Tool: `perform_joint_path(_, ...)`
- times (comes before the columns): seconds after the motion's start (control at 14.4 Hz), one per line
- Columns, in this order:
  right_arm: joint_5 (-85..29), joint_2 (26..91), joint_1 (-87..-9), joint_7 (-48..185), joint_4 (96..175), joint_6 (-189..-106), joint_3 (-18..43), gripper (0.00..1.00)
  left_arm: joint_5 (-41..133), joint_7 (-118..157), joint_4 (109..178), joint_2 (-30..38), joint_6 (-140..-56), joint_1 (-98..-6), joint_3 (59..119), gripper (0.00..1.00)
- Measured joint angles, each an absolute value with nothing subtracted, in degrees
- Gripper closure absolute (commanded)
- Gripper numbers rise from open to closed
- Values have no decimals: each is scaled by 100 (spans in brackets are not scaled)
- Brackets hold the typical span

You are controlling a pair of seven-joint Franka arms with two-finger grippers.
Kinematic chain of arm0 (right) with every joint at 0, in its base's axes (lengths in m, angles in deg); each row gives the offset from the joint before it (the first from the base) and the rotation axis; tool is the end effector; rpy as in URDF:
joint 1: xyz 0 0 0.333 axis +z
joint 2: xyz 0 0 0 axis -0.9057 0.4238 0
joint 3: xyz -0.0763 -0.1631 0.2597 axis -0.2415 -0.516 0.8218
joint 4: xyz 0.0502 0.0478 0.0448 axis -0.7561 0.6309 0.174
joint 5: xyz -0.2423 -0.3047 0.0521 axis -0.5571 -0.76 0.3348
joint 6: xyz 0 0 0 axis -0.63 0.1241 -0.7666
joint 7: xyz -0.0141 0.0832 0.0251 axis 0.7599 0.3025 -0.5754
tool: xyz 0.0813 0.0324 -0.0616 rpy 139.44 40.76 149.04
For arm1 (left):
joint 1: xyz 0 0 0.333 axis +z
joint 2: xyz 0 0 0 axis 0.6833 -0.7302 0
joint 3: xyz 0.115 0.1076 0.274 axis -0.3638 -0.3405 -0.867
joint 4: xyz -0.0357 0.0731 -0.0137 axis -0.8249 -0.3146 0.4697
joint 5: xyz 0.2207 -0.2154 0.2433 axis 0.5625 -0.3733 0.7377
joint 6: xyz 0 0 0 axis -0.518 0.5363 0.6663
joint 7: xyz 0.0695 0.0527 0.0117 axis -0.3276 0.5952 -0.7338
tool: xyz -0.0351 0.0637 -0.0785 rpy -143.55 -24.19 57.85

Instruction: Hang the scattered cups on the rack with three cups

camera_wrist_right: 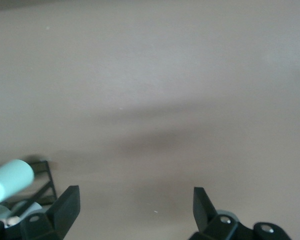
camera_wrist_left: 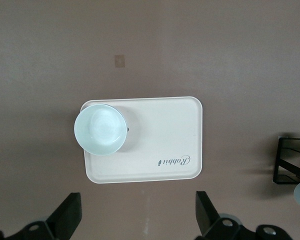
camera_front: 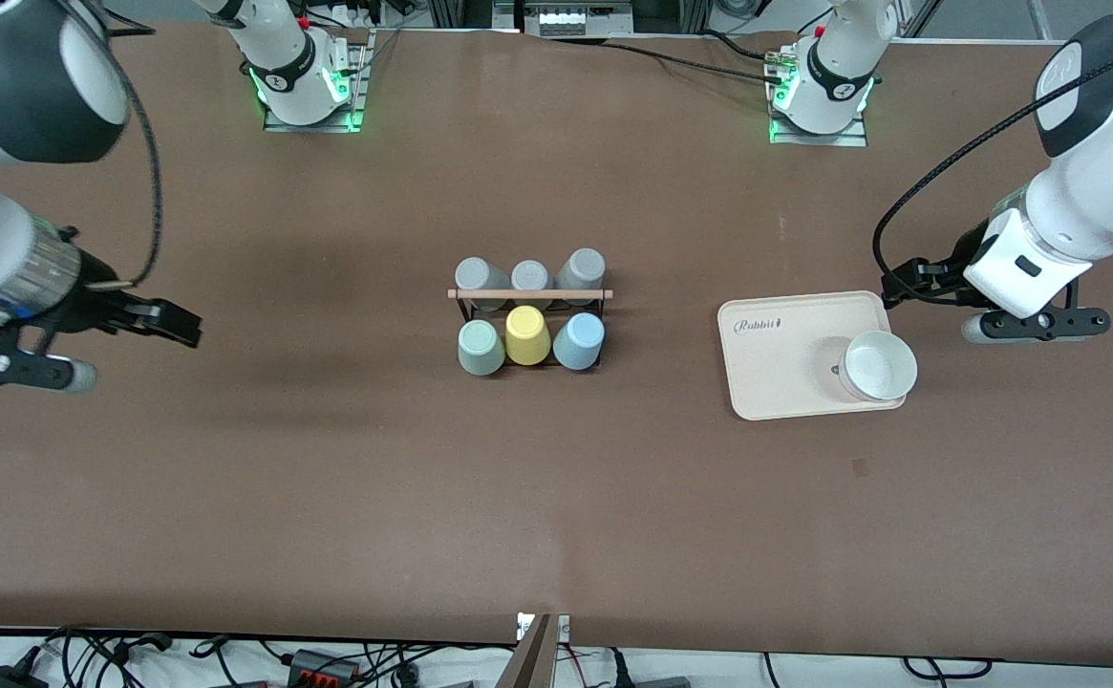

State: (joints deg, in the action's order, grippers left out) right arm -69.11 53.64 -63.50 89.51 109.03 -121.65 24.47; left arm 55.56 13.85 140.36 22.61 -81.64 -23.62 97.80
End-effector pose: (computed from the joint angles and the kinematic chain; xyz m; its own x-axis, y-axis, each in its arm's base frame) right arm 0.6466 0.0713 0.5708 0.9891 -0.1456 -0.0196 -0.1448 -0.9887 0.0395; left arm 0.5901 -0.0672 0.5232 0.9961 0.0720 -0.0516 0.0741 -0.9964 0.0412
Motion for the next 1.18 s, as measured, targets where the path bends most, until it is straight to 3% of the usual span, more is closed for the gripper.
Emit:
perform_joint_path(0.63, -6904, 3628, -6686, 8633, 13394, -13175, 2485, 0, 5556, 1400, 14036, 2261, -8165, -2362, 9780, 0)
perform_joint_path(1.18, -6571, 3525, -6722, 8590, 13330, -13125, 2484, 0, 5556, 1418, 14036, 2261, -8165, -2361, 9780, 0)
